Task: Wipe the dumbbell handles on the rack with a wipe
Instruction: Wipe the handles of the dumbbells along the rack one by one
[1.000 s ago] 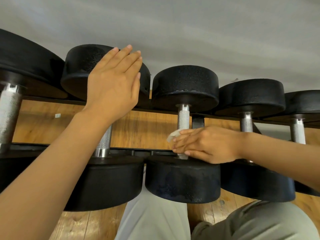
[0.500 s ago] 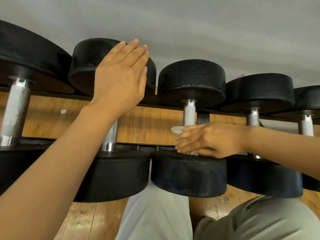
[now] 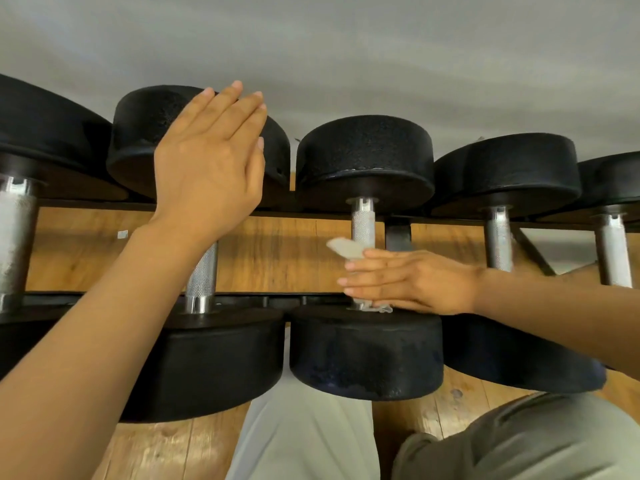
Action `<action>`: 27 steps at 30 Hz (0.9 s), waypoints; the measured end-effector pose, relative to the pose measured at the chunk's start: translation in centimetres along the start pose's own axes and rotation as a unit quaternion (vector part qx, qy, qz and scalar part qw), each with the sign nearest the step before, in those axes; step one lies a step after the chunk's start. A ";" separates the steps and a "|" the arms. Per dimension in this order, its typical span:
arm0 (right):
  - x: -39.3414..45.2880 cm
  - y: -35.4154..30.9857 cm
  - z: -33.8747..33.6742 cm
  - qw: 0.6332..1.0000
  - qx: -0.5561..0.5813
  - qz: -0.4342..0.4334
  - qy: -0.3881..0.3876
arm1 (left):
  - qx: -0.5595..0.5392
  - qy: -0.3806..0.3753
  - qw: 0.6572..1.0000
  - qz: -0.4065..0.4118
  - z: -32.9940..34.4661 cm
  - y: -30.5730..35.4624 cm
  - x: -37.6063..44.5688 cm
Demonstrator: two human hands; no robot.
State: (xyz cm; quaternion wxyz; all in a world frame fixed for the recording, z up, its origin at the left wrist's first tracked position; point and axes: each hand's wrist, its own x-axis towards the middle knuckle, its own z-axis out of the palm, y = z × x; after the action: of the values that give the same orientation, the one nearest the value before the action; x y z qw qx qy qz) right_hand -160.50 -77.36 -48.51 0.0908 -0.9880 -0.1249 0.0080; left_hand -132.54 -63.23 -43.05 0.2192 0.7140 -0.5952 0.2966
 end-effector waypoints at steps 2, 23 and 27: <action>0.2 0.5 -0.5 0.998 -0.010 -0.050 -0.023 | 0.004 0.001 1.000 -0.001 0.0 0.1 0.0; 2.8 2.1 -1.6 0.993 -0.081 0.044 0.068 | 0.013 0.007 1.000 0.002 -0.1 0.3 0.0; 3.0 1.7 -1.0 0.986 -0.041 0.108 0.117 | 0.017 -0.008 1.000 0.005 -0.1 0.2 0.0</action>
State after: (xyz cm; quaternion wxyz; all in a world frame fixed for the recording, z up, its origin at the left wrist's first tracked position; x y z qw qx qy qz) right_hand -157.13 -78.46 -47.82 0.0630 -0.9926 -0.0059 -0.1034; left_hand -132.80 -63.17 -42.98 0.2010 0.7171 -0.5953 0.3016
